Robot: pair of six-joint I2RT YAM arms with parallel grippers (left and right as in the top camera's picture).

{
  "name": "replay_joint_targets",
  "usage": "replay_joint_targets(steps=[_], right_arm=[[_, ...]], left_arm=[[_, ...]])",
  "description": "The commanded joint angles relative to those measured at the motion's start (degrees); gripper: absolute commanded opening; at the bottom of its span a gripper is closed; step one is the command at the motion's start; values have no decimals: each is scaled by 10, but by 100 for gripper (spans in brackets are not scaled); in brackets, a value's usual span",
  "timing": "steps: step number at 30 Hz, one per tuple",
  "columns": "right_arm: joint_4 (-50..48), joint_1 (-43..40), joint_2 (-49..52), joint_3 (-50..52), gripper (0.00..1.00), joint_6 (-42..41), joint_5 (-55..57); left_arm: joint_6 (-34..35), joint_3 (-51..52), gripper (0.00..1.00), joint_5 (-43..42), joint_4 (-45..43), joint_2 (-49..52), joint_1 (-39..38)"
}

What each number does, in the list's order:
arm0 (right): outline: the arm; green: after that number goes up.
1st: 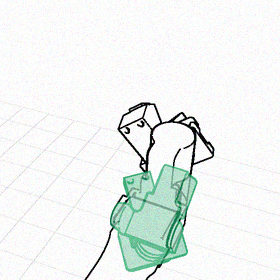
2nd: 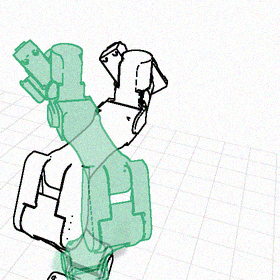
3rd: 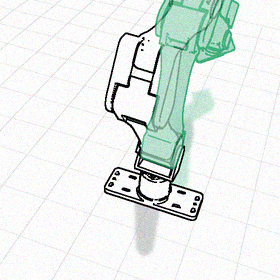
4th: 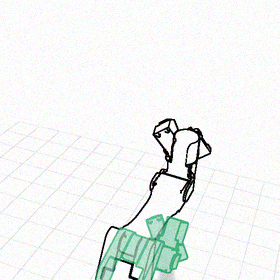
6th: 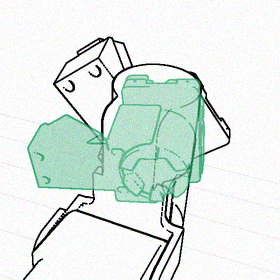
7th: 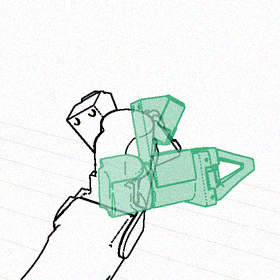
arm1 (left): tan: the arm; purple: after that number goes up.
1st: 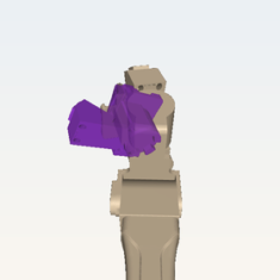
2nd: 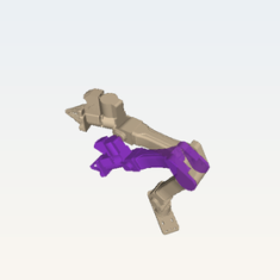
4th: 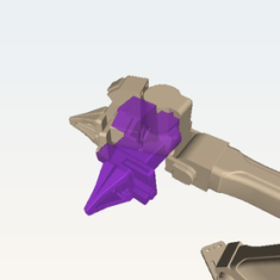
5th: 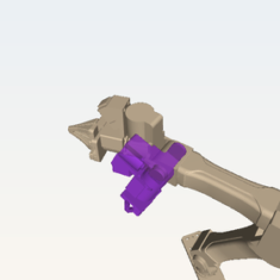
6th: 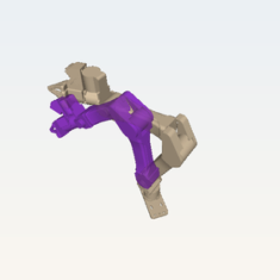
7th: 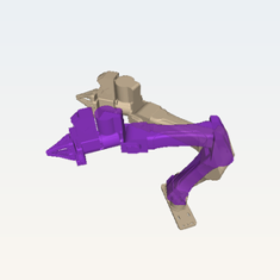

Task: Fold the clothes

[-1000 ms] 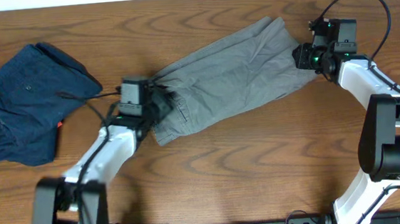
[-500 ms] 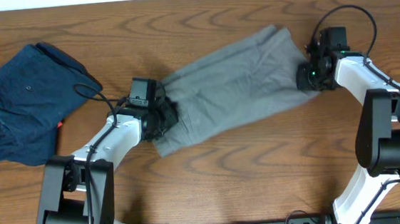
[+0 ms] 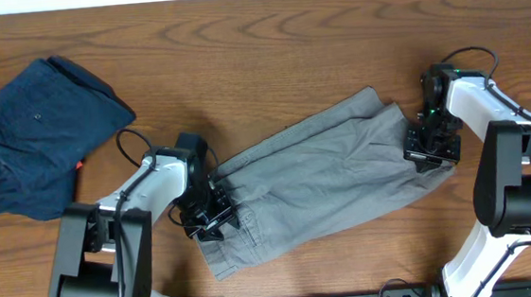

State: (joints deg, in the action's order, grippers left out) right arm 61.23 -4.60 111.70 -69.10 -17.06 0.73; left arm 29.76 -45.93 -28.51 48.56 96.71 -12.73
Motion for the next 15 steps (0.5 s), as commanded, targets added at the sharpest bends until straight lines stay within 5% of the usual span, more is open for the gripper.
replay_joint_targets(steps=[1,8,15], right_arm=[[-13,-10,-54,6,1,-17,33],[-79,-7,-149,6,8,44,-45],[-110,28,-138,6,8,86,-131]], left_arm=[[-23,11,41,39,-4,-43,6],[-20,10,48,71,-47,-153,6],[9,16,47,121,-91,-170,5]])
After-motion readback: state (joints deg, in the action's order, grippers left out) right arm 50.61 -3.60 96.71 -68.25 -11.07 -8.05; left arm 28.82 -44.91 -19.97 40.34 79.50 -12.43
